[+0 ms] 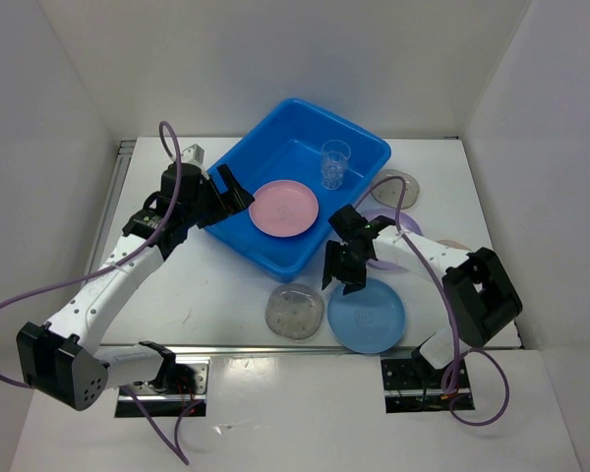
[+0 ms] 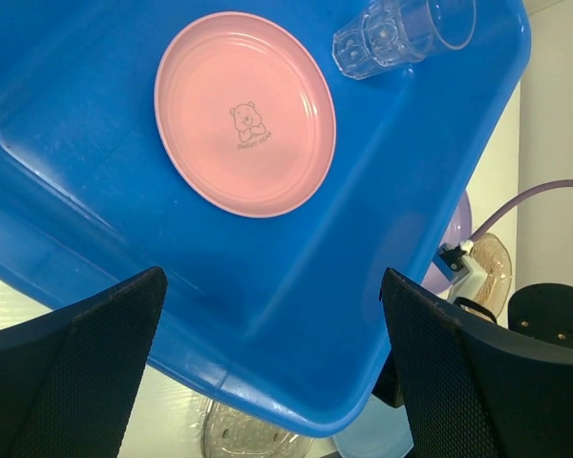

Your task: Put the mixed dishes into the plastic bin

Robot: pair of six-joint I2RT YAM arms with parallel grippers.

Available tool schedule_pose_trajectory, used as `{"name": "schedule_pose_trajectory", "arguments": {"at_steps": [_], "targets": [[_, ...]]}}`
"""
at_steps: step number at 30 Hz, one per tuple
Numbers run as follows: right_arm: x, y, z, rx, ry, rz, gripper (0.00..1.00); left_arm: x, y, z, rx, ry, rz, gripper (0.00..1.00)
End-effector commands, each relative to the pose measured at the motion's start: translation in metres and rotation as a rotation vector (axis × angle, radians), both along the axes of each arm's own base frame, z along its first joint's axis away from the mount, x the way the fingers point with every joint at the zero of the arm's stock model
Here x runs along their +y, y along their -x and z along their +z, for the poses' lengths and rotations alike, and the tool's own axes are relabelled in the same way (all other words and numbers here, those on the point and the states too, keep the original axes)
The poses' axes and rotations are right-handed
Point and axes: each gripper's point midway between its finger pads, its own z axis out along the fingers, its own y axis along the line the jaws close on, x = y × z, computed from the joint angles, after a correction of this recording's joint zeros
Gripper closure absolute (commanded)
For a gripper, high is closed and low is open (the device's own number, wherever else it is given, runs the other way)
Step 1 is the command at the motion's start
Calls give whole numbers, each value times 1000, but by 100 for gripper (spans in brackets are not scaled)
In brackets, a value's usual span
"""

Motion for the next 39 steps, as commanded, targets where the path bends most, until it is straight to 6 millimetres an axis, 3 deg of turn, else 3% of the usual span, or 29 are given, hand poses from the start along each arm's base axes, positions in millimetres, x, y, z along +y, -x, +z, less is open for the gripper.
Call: {"name": "schedule_pose_trajectory", "arguments": {"at_steps": [1,8,15,19,24,26,30,35,39], "targets": [[6,4,-7,9,-4,-16,37,4,-1,14,-63,-10,4,0],[4,8,-21,33,10,-25,43,9,0,15,-67,-27,15,0],[10,-1,-29,10,40,-14,44,10,-1,19,-78,-28,25,0],[10,-7,-33,0,80,7,51,15,-1,20,-84,-46,40,0],[1,-6,-36,5,133,9,68,23,1,25,-97,-53,69,0],[-1,-6,-34,1,141,7,69,25,0,25,-98,-57,78,0],[-4,-5,-24,-15,140,4,85,28,-1,25,-98,-57,87,0],[-11,0,-16,-25,152,-9,97,28,-1,25,-98,-57,87,0],[-13,2,-4,-42,137,-20,98,28,0,28,-106,-54,87,0]]}}
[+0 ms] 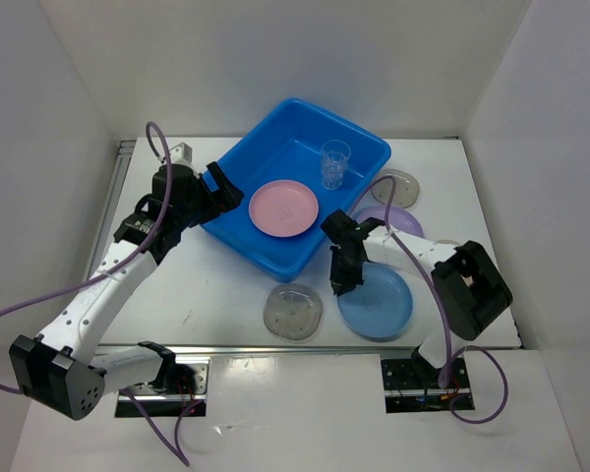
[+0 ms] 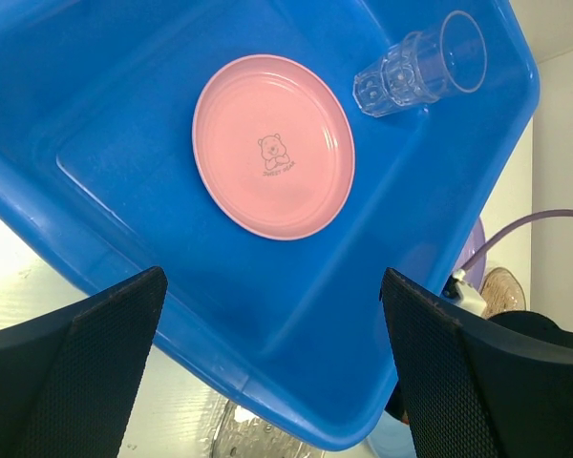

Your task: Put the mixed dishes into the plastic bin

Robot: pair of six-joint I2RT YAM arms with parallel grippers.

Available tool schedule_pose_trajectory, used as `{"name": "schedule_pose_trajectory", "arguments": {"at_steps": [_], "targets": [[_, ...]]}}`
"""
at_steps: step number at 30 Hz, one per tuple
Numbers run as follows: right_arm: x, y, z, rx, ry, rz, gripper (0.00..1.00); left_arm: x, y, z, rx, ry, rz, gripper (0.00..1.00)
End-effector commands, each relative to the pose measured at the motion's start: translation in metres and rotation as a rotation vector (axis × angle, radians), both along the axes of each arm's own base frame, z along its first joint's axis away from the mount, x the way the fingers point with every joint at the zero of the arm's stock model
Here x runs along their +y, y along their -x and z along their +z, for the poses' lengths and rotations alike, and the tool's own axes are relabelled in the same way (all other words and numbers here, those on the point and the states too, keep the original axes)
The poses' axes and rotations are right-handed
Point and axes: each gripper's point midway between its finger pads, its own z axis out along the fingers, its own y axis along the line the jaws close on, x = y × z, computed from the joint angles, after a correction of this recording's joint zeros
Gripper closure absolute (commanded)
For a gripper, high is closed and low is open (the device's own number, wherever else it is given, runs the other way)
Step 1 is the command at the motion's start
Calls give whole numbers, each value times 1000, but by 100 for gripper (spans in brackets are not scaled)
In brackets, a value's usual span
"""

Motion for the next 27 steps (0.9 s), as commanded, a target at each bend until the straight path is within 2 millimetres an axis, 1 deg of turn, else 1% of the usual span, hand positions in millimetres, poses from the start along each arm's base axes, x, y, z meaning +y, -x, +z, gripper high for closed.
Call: {"name": "schedule_pose_trajectory", "arguments": {"at_steps": [1,2,5,6,8,9,14,16,18,19,20,21,24,25,26,27], "targets": [[-6,4,23,-41,4,-11,98,5,1,11,-49,-17,0,0],[-7,4,30,-54,-6,-11,98,5,1,11,-49,-17,0,0],[-13,14,38,-48,-4,-20,98,5,1,11,-49,-17,0,0],[-14,15,46,-65,-19,-30,98,5,1,11,-49,-17,0,0],[-17,19,52,-70,-23,-31,98,5,1,11,-49,-17,0,0],[-18,23,58,-68,-33,-29,98,8,0,11,-49,-17,9,0],[-24,34,67,-51,-37,-45,98,8,0,12,-47,-9,13,0],[-29,37,74,-62,-28,-48,98,8,0,12,-47,-9,13,0],[-35,33,80,-88,0,-68,98,8,0,12,-47,-9,13,0],[-39,35,82,-83,20,-80,98,8,-2,14,-57,-6,13,0],[-40,33,87,-101,19,-83,98,8,-2,14,-57,-6,13,0],[-41,32,87,-107,26,-85,98,8,-2,14,-57,-6,13,0],[-39,27,100,-134,12,-100,98,5,-3,10,-45,-5,5,0],[-40,28,105,-141,6,-101,98,5,-3,14,-54,-2,5,0],[-39,26,111,-148,0,-101,98,4,-6,13,-54,-2,5,0],[-39,23,114,-164,3,-105,98,4,-7,19,-66,2,5,0]]}}
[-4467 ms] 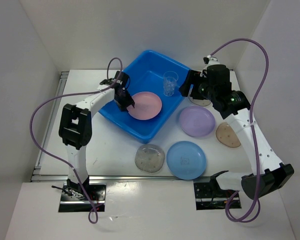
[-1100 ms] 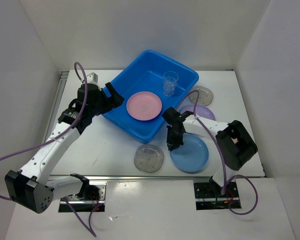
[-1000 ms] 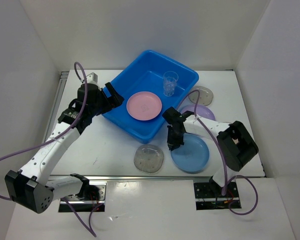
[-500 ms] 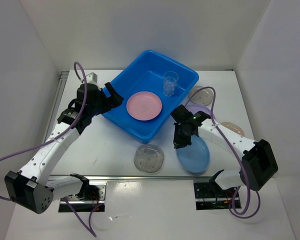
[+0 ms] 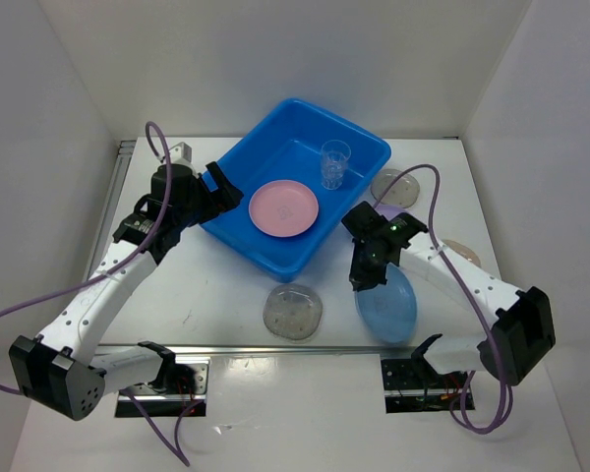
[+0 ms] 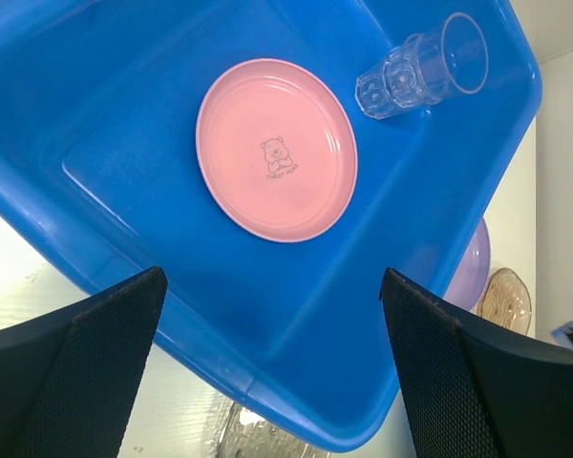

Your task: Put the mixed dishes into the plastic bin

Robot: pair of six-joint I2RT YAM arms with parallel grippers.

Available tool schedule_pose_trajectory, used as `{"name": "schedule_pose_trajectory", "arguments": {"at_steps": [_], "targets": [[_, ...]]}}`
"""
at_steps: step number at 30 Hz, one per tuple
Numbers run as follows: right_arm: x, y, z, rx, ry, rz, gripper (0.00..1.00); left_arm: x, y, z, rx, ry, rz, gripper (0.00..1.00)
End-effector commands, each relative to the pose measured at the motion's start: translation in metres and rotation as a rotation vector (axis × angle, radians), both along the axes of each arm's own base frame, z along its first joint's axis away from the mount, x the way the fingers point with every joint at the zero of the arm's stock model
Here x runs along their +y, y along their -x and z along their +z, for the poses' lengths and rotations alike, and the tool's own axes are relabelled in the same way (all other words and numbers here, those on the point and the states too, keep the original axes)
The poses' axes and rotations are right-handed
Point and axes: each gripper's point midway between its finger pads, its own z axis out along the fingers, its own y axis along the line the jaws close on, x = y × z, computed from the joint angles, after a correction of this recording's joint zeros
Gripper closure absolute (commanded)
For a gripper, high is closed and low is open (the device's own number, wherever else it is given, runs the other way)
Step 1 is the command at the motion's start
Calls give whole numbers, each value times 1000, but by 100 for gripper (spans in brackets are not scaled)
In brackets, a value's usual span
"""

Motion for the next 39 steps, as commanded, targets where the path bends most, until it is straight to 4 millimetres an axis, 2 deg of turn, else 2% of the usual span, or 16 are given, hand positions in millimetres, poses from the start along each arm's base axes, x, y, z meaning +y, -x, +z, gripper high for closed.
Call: {"name": "schedule_pose_trajectory", "arguments": {"at_steps": [1,10,16,17,20,22,23,24,25,27,28,30,31,32,34,39], "targets": [[-4,-9,33,-91,-2,-26,98,0,-8,14,-49,10,5,0],[-13,-27,67,-187,48,-58,98,-1,-12,14,-52,2,1,0],[-12,-69,122,-328,120,-28,98,-2,-17,17,-56,-6,-4,0],[-2,-86,137,-368,112,-16,98,0,-17,17,-58,-11,5,0],[18,-120,160,-428,113,41,98,4,-21,22,-67,-32,27,0],[28,-134,163,-447,136,94,98,10,-22,25,-74,-61,44,0],[34,-144,176,-486,129,97,98,16,-23,28,-77,-75,71,0],[45,-154,165,-466,150,129,98,18,-23,28,-80,-88,78,0],[46,-162,167,-480,173,155,98,21,-23,26,-72,-97,89,0],[65,-174,184,-558,161,177,98,24,-21,29,-85,-107,98,0],[72,-184,177,-558,175,202,98,24,-20,27,-77,-111,97,0],[99,-190,192,-618,117,248,98,25,-20,23,-68,-114,96,0],[111,-196,187,-625,120,275,98,25,-20,23,-68,-114,96,0],[119,-200,200,-676,115,300,98,25,-19,18,-57,-119,96,0],[139,-205,208,-722,87,323,98,23,-16,15,-44,-118,84,0],[168,-220,207,-753,30,394,98,32,-7,10,-24,-132,102,0]]}}
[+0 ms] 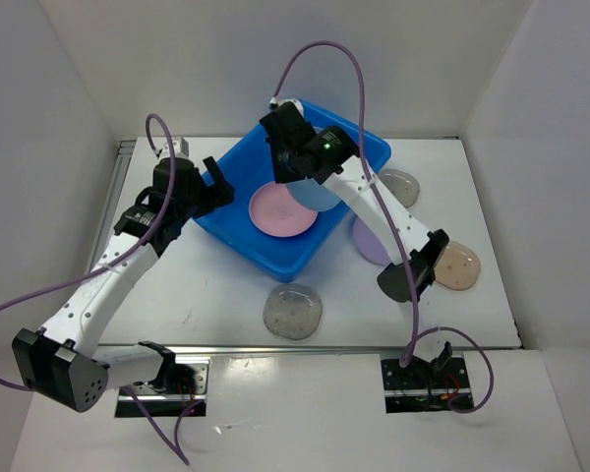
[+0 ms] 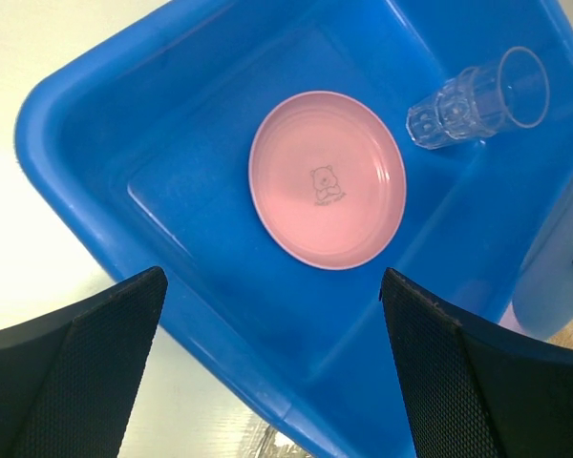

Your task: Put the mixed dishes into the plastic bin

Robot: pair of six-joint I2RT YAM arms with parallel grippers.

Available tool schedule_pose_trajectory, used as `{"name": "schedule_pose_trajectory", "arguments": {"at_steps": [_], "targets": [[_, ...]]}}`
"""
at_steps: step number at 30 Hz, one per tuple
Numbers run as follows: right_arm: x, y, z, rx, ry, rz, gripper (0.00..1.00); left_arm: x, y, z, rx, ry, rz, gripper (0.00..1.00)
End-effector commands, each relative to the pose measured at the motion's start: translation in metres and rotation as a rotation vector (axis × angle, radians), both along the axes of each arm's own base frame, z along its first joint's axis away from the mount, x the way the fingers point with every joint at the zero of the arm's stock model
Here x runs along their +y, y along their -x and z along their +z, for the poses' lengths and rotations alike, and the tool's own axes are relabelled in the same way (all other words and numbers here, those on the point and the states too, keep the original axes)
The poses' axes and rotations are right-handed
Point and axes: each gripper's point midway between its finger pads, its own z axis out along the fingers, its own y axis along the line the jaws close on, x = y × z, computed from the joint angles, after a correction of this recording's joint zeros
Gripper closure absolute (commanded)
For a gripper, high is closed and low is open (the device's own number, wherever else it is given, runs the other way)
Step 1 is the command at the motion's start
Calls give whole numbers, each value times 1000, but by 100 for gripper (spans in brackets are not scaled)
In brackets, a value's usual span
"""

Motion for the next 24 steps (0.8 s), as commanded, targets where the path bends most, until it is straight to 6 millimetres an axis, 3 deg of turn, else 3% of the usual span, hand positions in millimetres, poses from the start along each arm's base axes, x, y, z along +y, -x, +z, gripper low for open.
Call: {"name": "schedule_pose_trajectory", "arguments": {"at_steps": [1,5,6,9,10,16,23,24], "targets": [[21,-14,31,-117,-53,80,98,13,7,1,-6,-32,28,0],[51,-19,26,-137,-89,161,98,16,14,-1,4,-35,28,0],[58,-22,9,-106,-77,176,98,16,15,-5,13,-38,28,0],[75,-22,-11,-69,-79,214,98,19,20,-4,11,-34,40,0],[80,-24,-31,-38,-62,222,98,19,20,-4,11,-34,40,0],[95,-33,-75,21,-32,237,98,26,32,-13,30,-32,55,0],[94,-38,-130,94,54,217,98,30,34,-11,22,-29,64,0],[94,-38,-130,92,60,223,98,30,34,-11,22,-29,64,0]]}}
